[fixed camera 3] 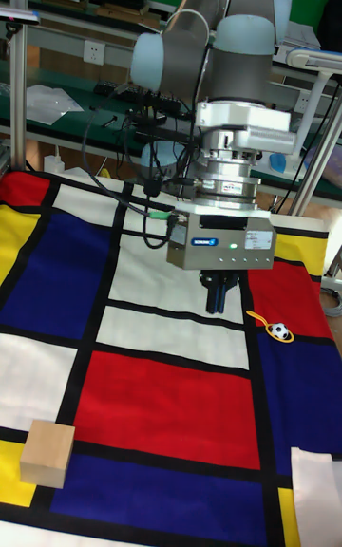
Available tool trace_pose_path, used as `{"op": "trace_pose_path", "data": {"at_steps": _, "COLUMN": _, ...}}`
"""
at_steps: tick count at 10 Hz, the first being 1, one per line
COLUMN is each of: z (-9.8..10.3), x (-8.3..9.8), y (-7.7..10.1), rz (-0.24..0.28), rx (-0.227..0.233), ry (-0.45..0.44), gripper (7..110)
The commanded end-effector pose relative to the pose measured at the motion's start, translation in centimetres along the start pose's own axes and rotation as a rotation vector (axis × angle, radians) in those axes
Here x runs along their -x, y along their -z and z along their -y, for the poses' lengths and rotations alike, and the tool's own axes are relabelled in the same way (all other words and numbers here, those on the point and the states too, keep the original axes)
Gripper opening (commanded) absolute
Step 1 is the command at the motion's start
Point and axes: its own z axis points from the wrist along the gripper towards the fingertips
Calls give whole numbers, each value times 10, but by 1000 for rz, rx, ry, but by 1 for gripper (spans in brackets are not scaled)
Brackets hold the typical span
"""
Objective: Remove the bubble ring from the ball
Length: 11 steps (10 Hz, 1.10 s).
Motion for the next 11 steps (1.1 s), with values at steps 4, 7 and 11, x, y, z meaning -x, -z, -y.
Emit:
{"op": "trace_pose_path", "data": {"at_steps": 4, "z": -86, "x": -81, "y": 9, "rz": -214, "rx": 65, "ry": 199, "gripper": 7}}
{"op": "trace_pose_path", "data": {"at_steps": 7, "z": -103, "x": -144, "y": 11, "rz": -380, "rx": 99, "ry": 452, "gripper": 7}}
{"op": "trace_pose_path", "data": {"at_steps": 11, "z": -149, "x": -177, "y": 22, "rz": -417, "rx": 181, "ry": 378, "gripper": 7}}
